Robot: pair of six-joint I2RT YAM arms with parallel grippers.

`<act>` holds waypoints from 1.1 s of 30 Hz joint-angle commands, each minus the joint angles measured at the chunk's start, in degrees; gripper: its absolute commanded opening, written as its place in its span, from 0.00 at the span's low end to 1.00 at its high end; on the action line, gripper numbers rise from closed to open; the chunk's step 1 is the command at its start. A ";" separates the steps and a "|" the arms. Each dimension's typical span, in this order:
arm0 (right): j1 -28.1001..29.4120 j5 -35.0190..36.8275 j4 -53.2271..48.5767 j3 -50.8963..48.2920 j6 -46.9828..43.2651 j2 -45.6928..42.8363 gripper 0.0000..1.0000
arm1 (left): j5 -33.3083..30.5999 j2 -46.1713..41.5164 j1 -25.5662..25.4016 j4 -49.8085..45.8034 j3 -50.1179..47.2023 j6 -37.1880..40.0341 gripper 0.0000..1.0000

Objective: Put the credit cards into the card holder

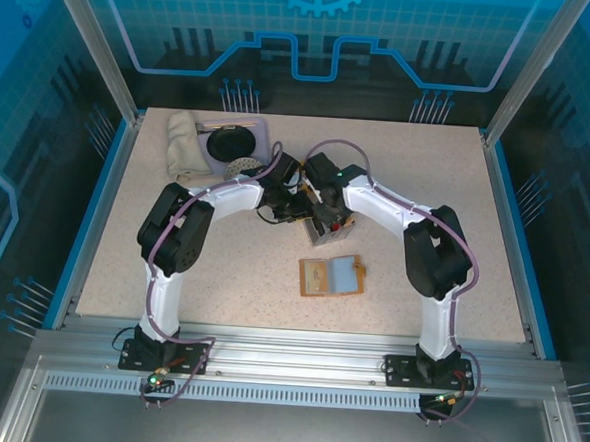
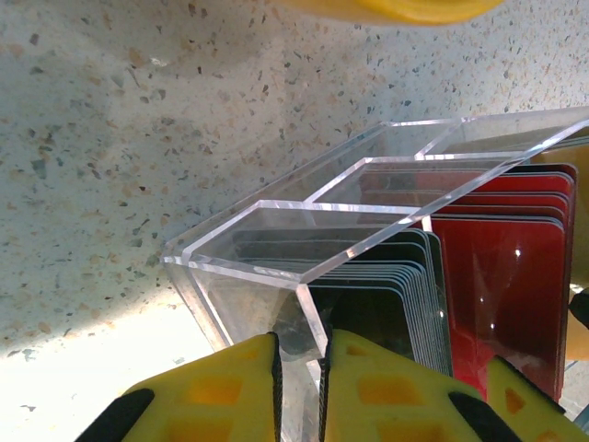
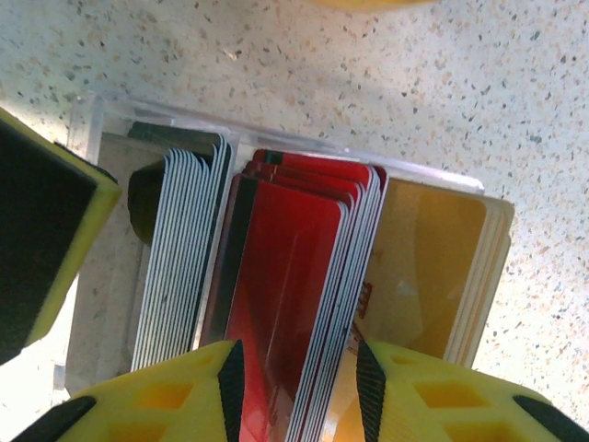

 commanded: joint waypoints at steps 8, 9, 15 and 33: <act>2.17 10.61 -0.11 -0.86 1.80 1.46 0.41 | -0.53 1.53 -0.04 -4.77 -2.62 0.28 0.18; 2.14 11.00 0.06 -0.85 1.65 0.71 0.41 | -0.50 1.43 -0.04 -4.79 -2.68 0.29 0.18; 2.18 10.68 -0.12 0.13 0.55 -2.80 0.39 | -0.70 1.45 0.00 -5.09 -2.65 0.59 0.17; 1.34 3.03 -1.14 0.64 1.38 -1.70 0.29 | -0.44 1.79 -0.05 -5.12 -2.67 0.33 0.17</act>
